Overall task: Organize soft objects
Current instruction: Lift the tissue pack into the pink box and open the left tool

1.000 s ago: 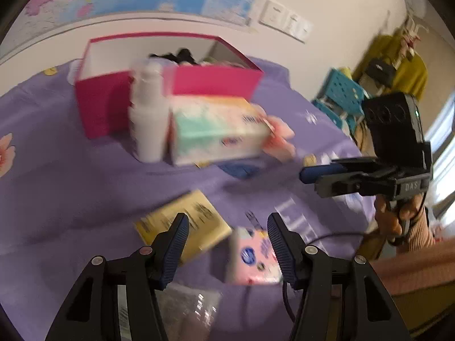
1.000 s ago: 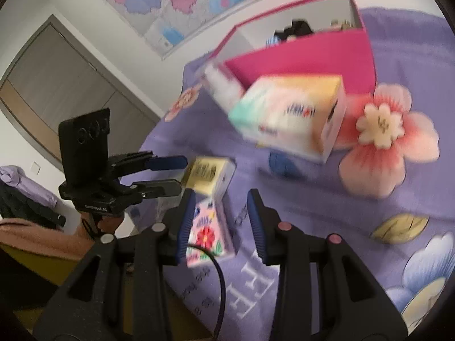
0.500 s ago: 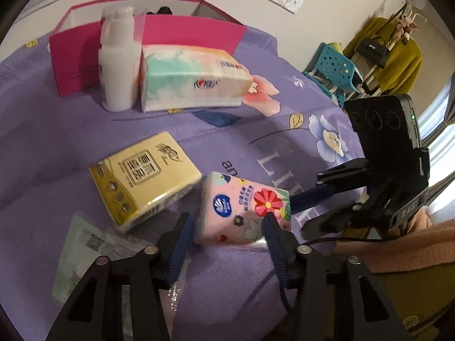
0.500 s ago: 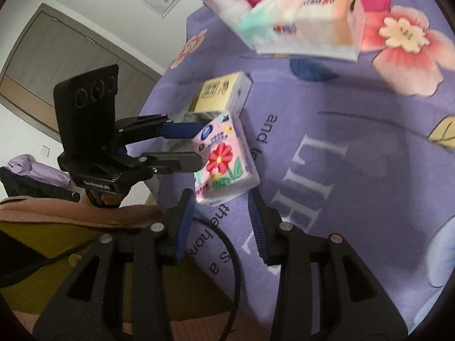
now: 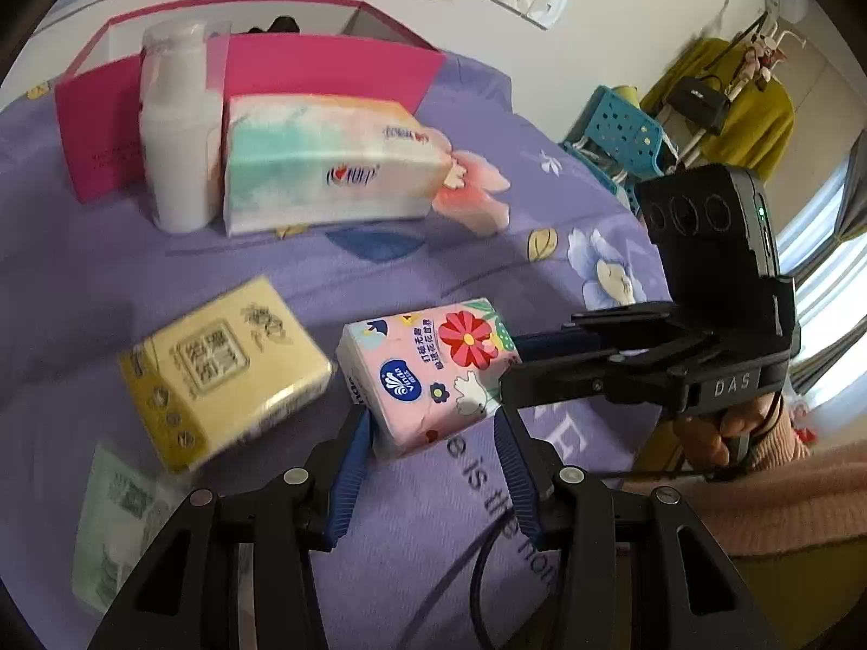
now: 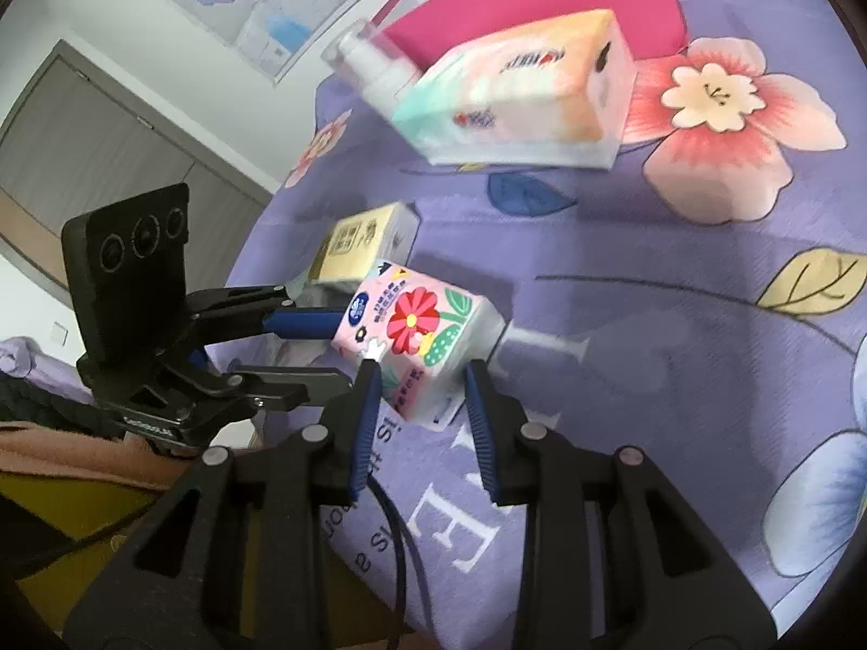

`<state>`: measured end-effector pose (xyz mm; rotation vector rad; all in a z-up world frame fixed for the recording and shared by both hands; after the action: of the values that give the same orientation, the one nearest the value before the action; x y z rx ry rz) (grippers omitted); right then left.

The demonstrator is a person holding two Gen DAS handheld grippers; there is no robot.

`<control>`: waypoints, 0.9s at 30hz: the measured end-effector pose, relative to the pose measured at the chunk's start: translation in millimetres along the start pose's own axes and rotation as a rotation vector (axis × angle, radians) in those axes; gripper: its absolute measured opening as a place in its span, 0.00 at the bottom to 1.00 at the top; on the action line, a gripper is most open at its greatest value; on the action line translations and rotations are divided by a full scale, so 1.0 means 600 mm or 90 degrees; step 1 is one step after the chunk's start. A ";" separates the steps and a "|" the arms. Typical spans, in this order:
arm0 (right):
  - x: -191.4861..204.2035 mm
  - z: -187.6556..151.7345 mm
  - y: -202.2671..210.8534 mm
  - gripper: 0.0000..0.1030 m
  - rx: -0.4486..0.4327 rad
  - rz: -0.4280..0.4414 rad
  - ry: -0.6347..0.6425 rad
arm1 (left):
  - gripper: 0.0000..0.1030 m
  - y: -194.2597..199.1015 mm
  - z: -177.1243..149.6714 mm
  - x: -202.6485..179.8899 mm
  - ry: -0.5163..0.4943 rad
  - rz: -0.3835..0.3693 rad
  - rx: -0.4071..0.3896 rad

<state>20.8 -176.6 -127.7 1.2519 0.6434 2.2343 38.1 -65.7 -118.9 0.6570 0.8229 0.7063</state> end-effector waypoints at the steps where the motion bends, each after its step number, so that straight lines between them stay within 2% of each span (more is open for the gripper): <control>1: -0.001 0.003 0.003 0.34 -0.005 -0.005 0.003 | 0.45 0.000 0.005 -0.002 -0.002 0.001 -0.004; 17: 0.016 0.086 0.077 0.34 -0.106 -0.034 0.060 | 0.45 0.036 0.108 -0.028 -0.036 0.019 -0.090; 27: 0.024 0.179 0.113 0.34 -0.168 -0.044 0.103 | 0.45 0.073 0.207 -0.028 -0.050 0.048 -0.143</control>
<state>94.9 -202.1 -26.8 0.9140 0.4244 2.2901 119.1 -82.7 -15.2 0.5108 0.6380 0.8236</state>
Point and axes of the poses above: each gripper's, at about its wrist camera, not at the fingertips, and y roughly against the way its jaws point, x to its left, z to its top, the point moved 5 cm from there along -y, roughly the way its jaws point, and after that the axes turned 3 degrees about y, right-handed, at the moved point
